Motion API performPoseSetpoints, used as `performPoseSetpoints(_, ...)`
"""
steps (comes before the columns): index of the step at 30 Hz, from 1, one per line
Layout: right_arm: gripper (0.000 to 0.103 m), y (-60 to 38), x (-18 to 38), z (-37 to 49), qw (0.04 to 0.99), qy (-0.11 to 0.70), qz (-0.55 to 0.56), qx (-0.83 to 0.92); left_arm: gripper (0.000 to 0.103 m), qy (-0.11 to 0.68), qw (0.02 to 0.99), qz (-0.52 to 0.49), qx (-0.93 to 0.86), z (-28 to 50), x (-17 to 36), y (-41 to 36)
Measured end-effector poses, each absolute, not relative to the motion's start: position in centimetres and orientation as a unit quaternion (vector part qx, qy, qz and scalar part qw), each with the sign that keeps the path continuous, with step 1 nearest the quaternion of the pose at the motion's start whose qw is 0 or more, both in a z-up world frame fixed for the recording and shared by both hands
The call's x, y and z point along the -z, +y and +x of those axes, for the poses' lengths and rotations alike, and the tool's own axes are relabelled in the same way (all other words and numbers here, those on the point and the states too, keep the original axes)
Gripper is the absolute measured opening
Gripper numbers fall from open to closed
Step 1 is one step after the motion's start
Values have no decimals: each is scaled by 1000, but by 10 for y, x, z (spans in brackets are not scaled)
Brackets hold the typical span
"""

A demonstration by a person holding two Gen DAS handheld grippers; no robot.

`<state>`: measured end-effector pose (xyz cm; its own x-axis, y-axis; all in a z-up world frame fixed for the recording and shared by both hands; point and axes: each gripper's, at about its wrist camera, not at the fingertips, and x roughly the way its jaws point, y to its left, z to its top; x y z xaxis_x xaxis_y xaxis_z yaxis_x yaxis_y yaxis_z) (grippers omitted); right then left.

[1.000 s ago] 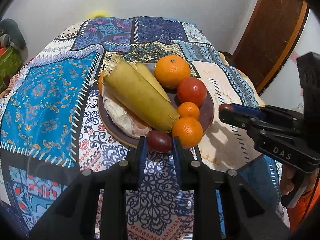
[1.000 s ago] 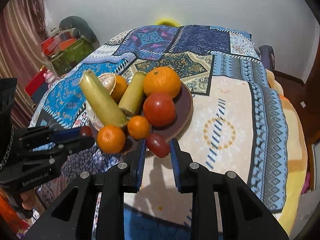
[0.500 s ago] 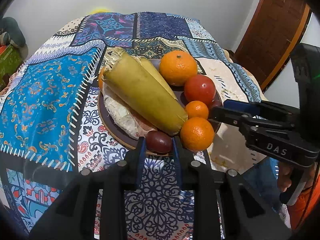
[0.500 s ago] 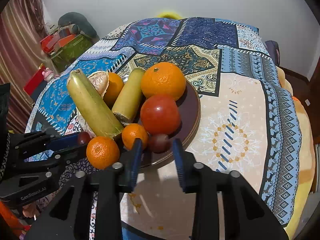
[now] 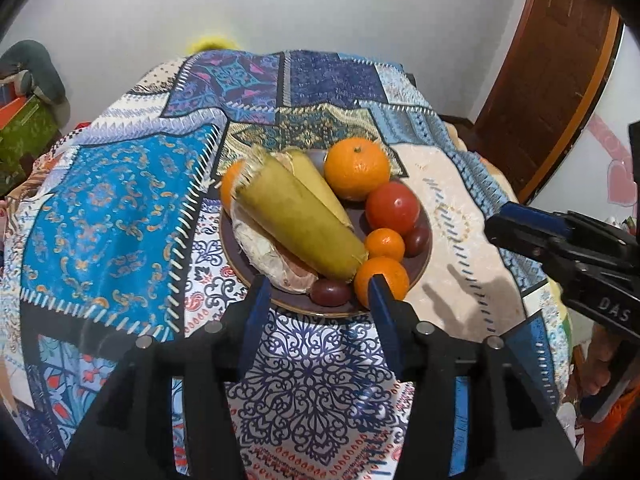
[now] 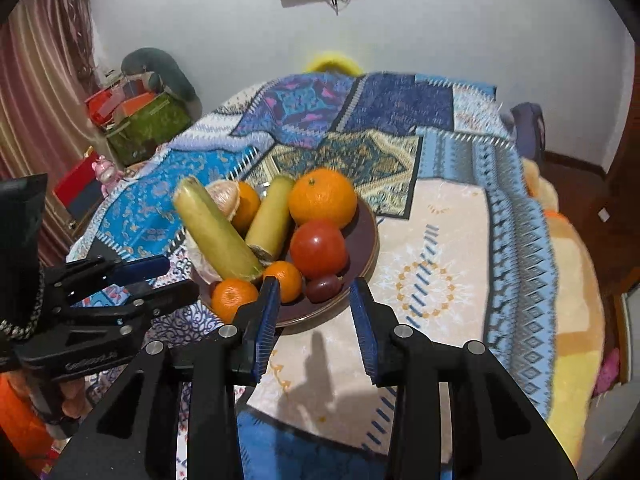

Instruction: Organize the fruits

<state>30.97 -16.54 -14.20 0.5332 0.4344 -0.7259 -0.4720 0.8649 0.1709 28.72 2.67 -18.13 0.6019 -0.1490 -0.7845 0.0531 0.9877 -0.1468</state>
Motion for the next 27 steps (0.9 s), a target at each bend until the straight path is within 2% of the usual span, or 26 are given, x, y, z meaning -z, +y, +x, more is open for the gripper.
performPoseSetpoints(4,33,-168,118,295,891,377,-31,-253,50,403,913,-51,48,264,145,27)
performPoseSetpoints(12,33,-180,46,244,925,284,-9,-253,50,258,965,-28,31,181,35,16)
performPoseSetpoints(18,33,-187,-4,190,943,205,2,-260,50,182,982,-24,32,128,-16,8)
performPoseSetpoints(20,37,-188,-14,176,948,185,0,-258,50,159,987,-18,29,111,-28,4)
performPoseSetpoints(22,47,-190,-25,156,954,155,1,-257,54,145,989,-14,28,99,-35,2)
performPoseSetpoints(27,59,-189,-37,124,962,107,-7,-250,65,120,992,-18,33,77,-49,-1)
